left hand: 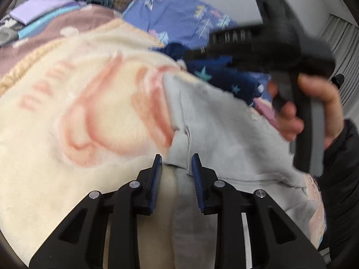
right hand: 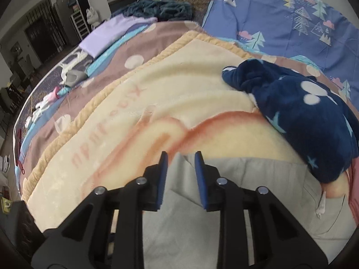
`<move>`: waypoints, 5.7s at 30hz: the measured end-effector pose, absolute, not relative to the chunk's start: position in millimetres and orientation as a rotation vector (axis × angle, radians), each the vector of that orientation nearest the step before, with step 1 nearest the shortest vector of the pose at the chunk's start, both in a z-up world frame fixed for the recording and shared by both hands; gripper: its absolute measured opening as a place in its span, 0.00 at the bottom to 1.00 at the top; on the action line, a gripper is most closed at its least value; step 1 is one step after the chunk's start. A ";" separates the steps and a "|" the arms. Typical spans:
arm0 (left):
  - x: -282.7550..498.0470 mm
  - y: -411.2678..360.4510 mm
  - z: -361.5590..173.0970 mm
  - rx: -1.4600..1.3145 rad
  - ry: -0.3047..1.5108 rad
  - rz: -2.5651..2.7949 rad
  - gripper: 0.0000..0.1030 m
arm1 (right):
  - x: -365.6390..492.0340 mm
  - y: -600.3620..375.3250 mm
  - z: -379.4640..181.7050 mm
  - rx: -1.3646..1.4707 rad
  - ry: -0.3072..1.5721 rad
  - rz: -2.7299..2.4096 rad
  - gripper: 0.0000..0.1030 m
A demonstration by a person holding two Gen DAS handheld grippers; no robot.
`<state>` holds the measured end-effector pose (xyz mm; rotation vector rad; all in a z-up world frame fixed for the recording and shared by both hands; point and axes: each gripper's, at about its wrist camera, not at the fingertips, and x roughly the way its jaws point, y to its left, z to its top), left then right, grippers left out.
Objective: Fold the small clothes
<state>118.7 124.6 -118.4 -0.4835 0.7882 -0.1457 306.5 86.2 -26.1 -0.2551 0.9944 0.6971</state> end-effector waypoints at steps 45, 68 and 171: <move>112.1 120.1 -124.6 -0.430 0.811 -0.058 0.04 | 316.7 82.6 -38.0 -0.149 0.949 0.667 0.34; 145.4 32.2 -104.3 -0.046 0.871 -0.101 0.32 | 210.0 -392.6 -75.8 0.431 0.858 0.128 0.37; -129.9 89.8 -38.9 -0.303 0.563 -0.559 0.03 | -120.1 -446.3 -46.0 0.626 0.613 0.653 0.02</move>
